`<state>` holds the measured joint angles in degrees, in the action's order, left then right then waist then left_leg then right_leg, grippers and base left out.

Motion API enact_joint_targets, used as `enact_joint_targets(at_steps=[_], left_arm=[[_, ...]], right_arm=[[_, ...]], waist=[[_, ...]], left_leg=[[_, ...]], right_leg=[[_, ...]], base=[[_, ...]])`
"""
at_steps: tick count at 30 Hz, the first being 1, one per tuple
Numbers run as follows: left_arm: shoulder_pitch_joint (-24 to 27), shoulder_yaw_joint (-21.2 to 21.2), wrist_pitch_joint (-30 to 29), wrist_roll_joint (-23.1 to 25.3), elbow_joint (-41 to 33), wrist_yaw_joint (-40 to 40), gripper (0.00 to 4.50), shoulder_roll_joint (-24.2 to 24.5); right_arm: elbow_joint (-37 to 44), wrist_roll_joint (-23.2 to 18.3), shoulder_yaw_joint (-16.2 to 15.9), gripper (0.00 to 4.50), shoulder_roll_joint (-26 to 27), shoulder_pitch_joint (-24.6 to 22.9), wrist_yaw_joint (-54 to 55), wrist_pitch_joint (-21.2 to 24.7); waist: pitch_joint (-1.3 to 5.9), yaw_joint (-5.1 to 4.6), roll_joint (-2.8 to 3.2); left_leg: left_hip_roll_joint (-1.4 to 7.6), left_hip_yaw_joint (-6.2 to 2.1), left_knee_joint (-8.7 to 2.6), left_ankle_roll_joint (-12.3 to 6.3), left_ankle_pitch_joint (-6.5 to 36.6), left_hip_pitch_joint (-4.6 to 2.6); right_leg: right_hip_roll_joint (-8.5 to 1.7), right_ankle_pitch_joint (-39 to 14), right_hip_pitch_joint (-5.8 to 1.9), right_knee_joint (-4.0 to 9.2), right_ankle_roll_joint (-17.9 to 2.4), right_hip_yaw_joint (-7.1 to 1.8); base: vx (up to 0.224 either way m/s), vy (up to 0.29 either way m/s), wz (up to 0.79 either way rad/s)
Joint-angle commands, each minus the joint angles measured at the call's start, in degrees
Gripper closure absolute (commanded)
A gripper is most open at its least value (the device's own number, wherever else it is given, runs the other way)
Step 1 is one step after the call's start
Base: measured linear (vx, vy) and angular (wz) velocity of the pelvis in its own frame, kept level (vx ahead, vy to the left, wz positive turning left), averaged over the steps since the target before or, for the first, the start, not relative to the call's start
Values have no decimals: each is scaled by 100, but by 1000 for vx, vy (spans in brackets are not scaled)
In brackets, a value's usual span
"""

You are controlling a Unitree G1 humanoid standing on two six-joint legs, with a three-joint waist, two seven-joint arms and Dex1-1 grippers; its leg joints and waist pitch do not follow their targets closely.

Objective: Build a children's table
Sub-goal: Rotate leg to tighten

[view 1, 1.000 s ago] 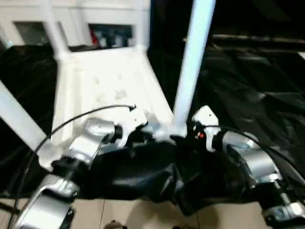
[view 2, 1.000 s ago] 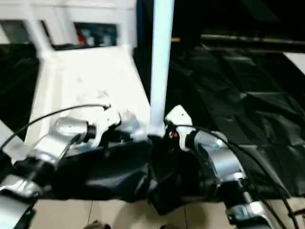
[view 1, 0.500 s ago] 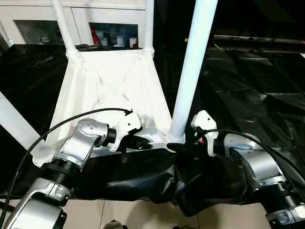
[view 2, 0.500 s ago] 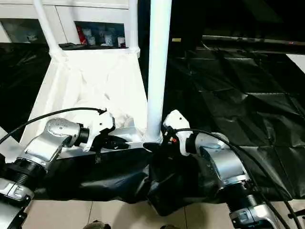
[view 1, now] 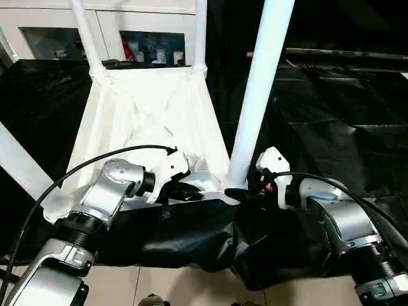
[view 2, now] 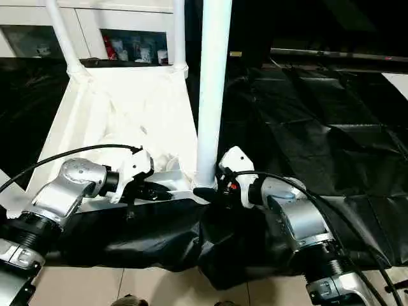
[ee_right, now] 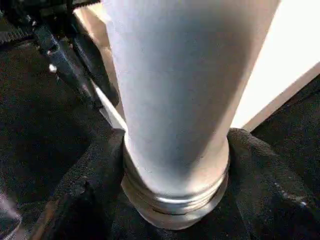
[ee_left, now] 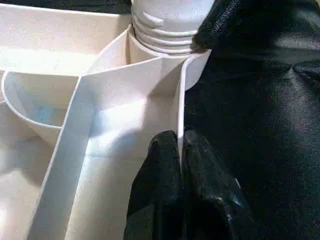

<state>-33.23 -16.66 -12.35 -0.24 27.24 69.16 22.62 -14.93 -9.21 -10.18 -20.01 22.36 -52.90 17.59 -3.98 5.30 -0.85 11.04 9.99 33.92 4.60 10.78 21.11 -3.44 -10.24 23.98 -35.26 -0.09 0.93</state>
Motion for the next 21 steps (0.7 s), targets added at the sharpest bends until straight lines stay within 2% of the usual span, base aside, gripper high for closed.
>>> enact_joint_targets(at_steps=[1,2,3,4,5,7,8,9,10,11,15,16,17,19,20,21], left_arm=[[-27,-5,39,-36,4,-292,450,-268],[-111,8,17,142,215,-760,450,-423],[-140,11,11,197,283,-902,450,-470],[-177,22,-29,245,361,-1086,450,-545],[-214,34,-69,293,438,-1268,450,-618],[-381,130,-264,395,737,-1967,450,-952],[-482,198,-389,428,898,-2374,450,-1159],[-539,237,-441,442,984,-2589,450,-1265],[-653,293,-501,464,1163,-2970,450,-1484],[-667,296,-501,468,1183,-3011,450,-1512],[-862,321,-440,521,1496,-3498,450,-2010],[-867,302,-414,519,1506,-3478,450,-2065],[-886,294,-410,515,1540,-3459,450,-2114],[-919,279,-380,525,1602,-3453,450,-2131],[-945,283,-329,523,1640,-3416,450,-2085],[-955,288,-320,521,1654,-3415,450,-2074]], right_arm=[[-68,-200,99,177,268,18,278,-15],[-304,-104,217,177,506,64,809,-1],[-379,-73,250,178,572,83,966,4],[-475,-30,295,178,672,108,1199,-3],[-570,13,340,178,770,132,1428,-10],[-935,140,574,178,1177,254,2408,-60],[-1115,187,732,178,1422,325,2945,-61],[-1192,210,796,178,1532,362,3171,-66],[-1336,294,885,178,1754,436,3621,-128],[-1349,311,875,178,1777,446,3651,-138],[-1502,627,556,178,2080,577,3872,-425],[-1460,640,502,178,2090,562,3798,-479],[-1456,647,507,178,2112,565,3792,-540],[-1471,585,634,178,2126,589,3835,-604],[-1456,428,813,178,2082,622,3771,-633],[-1456,401,847,143,2068,631,3760,-649]], waist=[[456,18,-59],[436,4,-51],[422,-7,-48],[429,-15,-57],[436,-18,-59],[416,-36,-64],[404,-56,-49],[409,-46,-57],[431,-36,-58],[417,-40,-56],[449,-15,-61],[452,-11,-38],[462,-10,-34],[468,-12,-24],[469,-4,-4],[468,-3,-1]], left_leg=[[151,0,-333,-410,450,-35],[147,3,-343,-358,526,-35],[144,3,-354,-306,604,-44],[139,-8,-363,-202,731,-48],[136,-13,-363,-156,721,-42],[129,-12,-380,-41,864,-57],[127,-10,-387,20,962,-73],[115,-20,-386,50,1004,-75],[129,-28,-391,64,943,-74],[117,-17,-389,44,988,-89],[98,-22,-376,-67,783,-50],[97,-22,-371,-132,705,-38],[90,-23,-365,-203,610,-20],[86,-15,-356,-291,610,-29],[91,-16,-357,-321,656,-37],[95,-18,-361,-327,683,-36]], right_leg=[[-371,-224,-361,287,-1492,-165],[-368,-382,-345,317,-1472,-166],[-363,-548,-334,343,-1445,-164],[-379,-834,-356,362,-1376,-161],[-382,-890,-365,357,-1335,-164],[-381,-1268,-334,409,-1196,-171],[-378,-1494,-292,438,-1157,-175],[-383,-1625,-308,452,-1107,-171],[-390,-1514,-324,429,-1089,-179],[-369,-1482,-291,454,-1075,-178],[-366,-1083,-341,421,-1064,-171],[-358,-877,-347,406,-1091,-169],[-356,-677,-370,383,-1124,-164],[-351,-567,-362,390,-1167,-163],[-356,-600,-354,395,-1191,-161],[-360,-635,-356,400,-1196,-159]], base=[[0,0,0],[0,0,0],[0,0,0],[0,0,0],[0,0,0],[0,0,0],[0,0,0],[0,0,0],[0,0,0],[0,0,0],[0,0,0],[0,0,0],[0,0,0],[0,0,0],[0,0,0],[0,0,0]])
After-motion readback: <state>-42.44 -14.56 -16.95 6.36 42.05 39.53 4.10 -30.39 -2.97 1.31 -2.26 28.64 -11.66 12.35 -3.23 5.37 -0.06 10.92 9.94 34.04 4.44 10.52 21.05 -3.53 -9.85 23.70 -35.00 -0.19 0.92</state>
